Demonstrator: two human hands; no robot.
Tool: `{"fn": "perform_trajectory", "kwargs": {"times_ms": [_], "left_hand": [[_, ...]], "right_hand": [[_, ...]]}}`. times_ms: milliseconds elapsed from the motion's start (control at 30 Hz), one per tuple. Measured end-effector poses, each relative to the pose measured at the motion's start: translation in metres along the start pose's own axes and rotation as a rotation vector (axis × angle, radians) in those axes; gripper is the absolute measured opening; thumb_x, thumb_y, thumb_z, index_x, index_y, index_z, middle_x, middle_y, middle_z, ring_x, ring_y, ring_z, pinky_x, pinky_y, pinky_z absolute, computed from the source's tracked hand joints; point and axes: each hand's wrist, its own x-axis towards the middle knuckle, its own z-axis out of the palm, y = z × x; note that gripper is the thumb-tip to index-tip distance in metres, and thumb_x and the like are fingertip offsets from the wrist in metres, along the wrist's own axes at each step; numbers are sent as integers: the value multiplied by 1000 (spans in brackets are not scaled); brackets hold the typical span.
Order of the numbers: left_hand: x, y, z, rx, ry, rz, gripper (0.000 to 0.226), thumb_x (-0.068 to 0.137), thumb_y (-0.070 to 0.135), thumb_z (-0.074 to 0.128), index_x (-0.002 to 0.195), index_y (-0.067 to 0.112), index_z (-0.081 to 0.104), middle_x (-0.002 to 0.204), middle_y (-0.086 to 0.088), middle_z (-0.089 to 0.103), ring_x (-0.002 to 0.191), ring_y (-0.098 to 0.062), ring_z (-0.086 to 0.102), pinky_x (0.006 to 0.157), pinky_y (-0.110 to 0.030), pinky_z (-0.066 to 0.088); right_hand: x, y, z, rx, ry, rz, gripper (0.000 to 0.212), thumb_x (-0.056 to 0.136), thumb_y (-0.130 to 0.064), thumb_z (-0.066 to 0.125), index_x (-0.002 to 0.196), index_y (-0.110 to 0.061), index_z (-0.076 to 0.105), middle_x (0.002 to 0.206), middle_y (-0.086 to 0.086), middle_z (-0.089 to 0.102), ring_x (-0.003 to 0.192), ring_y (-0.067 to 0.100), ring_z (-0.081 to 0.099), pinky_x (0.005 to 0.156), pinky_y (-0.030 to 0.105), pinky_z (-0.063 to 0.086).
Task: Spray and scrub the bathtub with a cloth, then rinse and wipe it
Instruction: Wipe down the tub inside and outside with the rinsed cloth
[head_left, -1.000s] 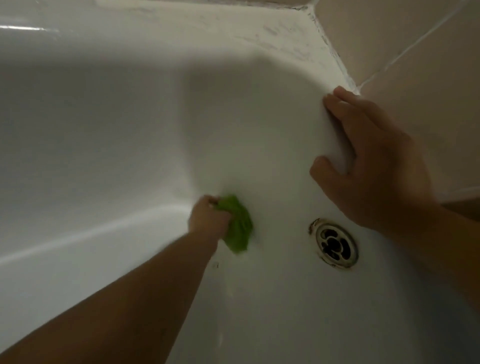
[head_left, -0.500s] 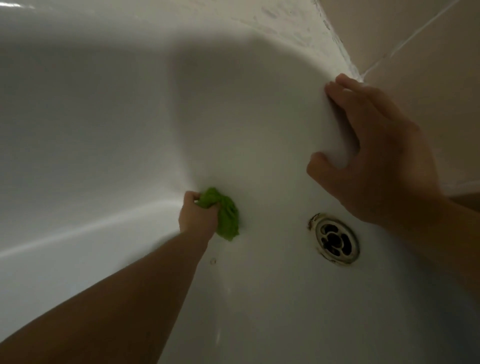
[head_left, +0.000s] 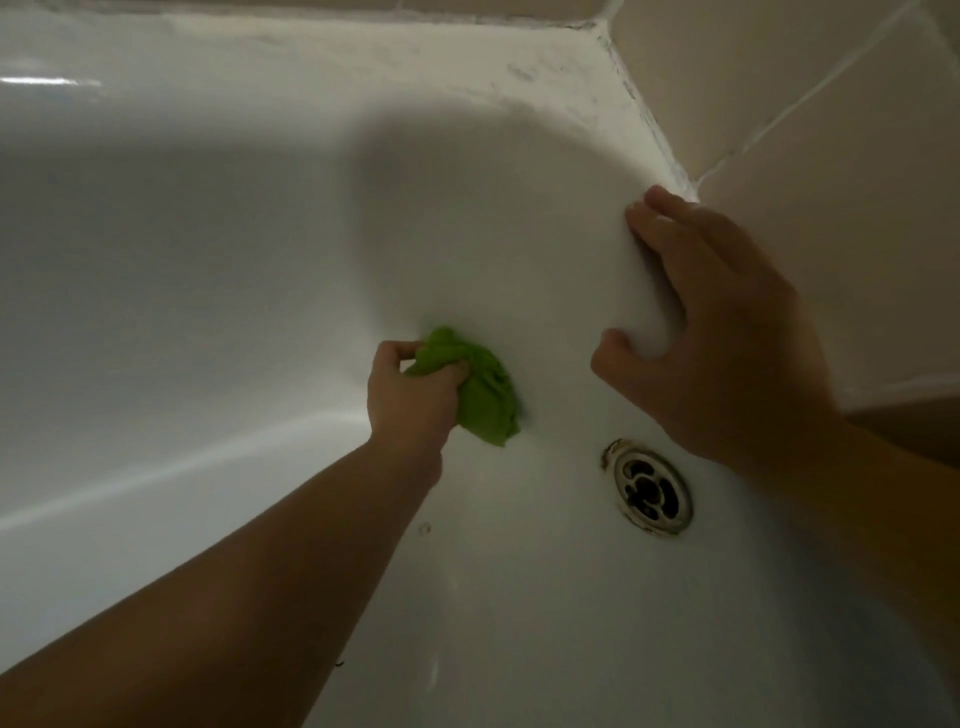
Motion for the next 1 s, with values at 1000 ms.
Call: {"fn": "perform_trajectory", "kwargs": {"times_ms": [1000], "left_hand": [[-102, 38, 38, 132, -50, 609, 42, 75, 44, 81, 114, 37, 69, 110, 10, 69, 103, -9, 66, 93, -40, 59]], "right_hand": [[-79, 14, -8, 74, 95, -153, 54, 101, -23, 52, 145, 9, 50, 154, 24, 47, 145, 34, 44, 123, 42, 34]]}}
